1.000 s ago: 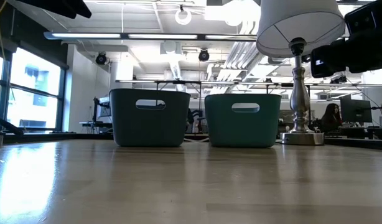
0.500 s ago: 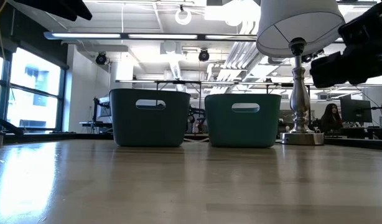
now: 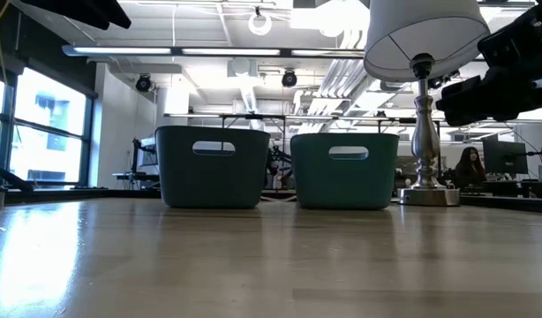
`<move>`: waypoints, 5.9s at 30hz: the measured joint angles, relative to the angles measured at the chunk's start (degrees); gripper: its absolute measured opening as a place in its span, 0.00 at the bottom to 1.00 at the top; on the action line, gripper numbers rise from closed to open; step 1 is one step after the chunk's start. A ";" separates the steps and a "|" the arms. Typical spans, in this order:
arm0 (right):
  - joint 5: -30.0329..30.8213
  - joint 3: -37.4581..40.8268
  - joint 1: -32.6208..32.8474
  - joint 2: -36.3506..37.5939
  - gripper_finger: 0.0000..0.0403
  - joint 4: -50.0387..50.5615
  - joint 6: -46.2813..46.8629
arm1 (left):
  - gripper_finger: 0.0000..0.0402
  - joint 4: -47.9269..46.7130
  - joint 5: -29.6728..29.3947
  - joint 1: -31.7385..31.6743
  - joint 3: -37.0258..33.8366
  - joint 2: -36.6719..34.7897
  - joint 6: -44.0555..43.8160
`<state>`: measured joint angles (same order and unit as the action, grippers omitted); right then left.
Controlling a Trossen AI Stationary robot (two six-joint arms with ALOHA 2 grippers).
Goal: Pick & Place USB Port
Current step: Return To Home Position
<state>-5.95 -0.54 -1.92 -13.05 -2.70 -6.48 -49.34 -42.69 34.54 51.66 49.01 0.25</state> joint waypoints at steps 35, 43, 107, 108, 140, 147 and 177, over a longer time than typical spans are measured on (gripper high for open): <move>-0.28 0.02 0.05 12.26 0.00 -1.14 0.04 | 0.52 9.48 -5.27 1.45 -0.09 -0.02 11.46; -0.20 0.02 0.05 12.26 0.00 -1.14 0.04 | 0.52 21.59 -12.04 10.02 -7.08 -3.70 20.88; -0.22 0.02 0.08 11.91 0.00 -0.89 0.03 | 0.52 54.27 37.70 -22.16 -50.47 -48.70 29.44; -0.22 0.02 0.08 11.91 0.00 -0.92 0.02 | 0.52 54.08 37.43 -22.18 -50.47 -48.66 29.13; -0.25 0.02 0.08 11.91 0.00 -0.92 0.02 | 0.41 50.82 30.76 -22.14 -50.56 -48.65 14.25; -0.22 0.02 0.08 11.91 0.00 -0.92 0.02 | 0.04 50.73 31.01 -22.14 -50.56 -48.65 13.37; -0.24 0.02 0.08 11.91 0.00 -0.92 0.03 | 0.01 50.19 34.46 -22.16 -50.56 -48.65 2.89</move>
<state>-6.19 -0.51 -1.85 -1.15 -3.62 -6.45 0.84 -8.23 12.38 1.10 0.36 3.14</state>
